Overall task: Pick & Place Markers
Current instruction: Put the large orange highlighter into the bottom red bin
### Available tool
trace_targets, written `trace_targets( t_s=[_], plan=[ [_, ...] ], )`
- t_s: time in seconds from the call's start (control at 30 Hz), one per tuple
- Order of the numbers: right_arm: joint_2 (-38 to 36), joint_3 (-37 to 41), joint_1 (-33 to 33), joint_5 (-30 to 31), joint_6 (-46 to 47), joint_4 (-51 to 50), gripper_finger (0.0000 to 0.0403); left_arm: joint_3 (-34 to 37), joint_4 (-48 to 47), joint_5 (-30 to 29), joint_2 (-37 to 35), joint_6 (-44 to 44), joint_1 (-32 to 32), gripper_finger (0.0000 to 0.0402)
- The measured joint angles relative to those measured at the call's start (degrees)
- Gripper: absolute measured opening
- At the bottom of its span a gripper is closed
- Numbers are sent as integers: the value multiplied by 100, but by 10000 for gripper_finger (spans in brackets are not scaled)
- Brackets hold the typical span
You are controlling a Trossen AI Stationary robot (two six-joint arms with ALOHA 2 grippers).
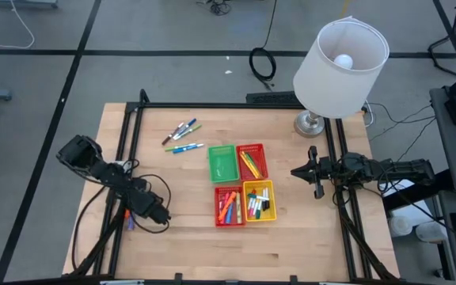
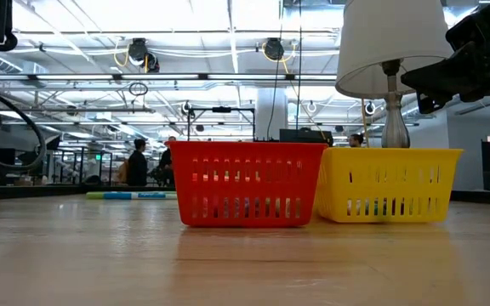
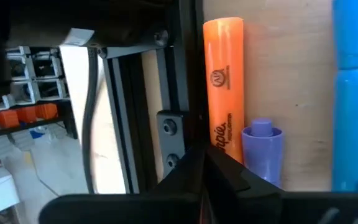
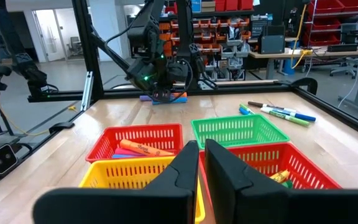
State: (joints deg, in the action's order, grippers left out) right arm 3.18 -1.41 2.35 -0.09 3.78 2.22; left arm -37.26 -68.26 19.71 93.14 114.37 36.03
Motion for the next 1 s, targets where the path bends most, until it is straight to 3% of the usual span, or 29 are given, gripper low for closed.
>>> trace_targets(
  t_s=[0.13,0.3,0.57,0.8,1.0],
  plan=[
    [4,0,2,-1,-1,2,18,9,470,-156,22,101,15,4],
    [-2,0,0,1,0,-5,18,7,641,-283,15,194,11,20],
    [2,0,0,0,0,0,18,-6,573,-592,15,312,6,4],
    [2,2,1,-1,-1,0,18,-4,609,-632,15,318,4,18],
    [2,2,0,1,0,0,18,-13,98,-784,9,463,0,5]
  ],
)
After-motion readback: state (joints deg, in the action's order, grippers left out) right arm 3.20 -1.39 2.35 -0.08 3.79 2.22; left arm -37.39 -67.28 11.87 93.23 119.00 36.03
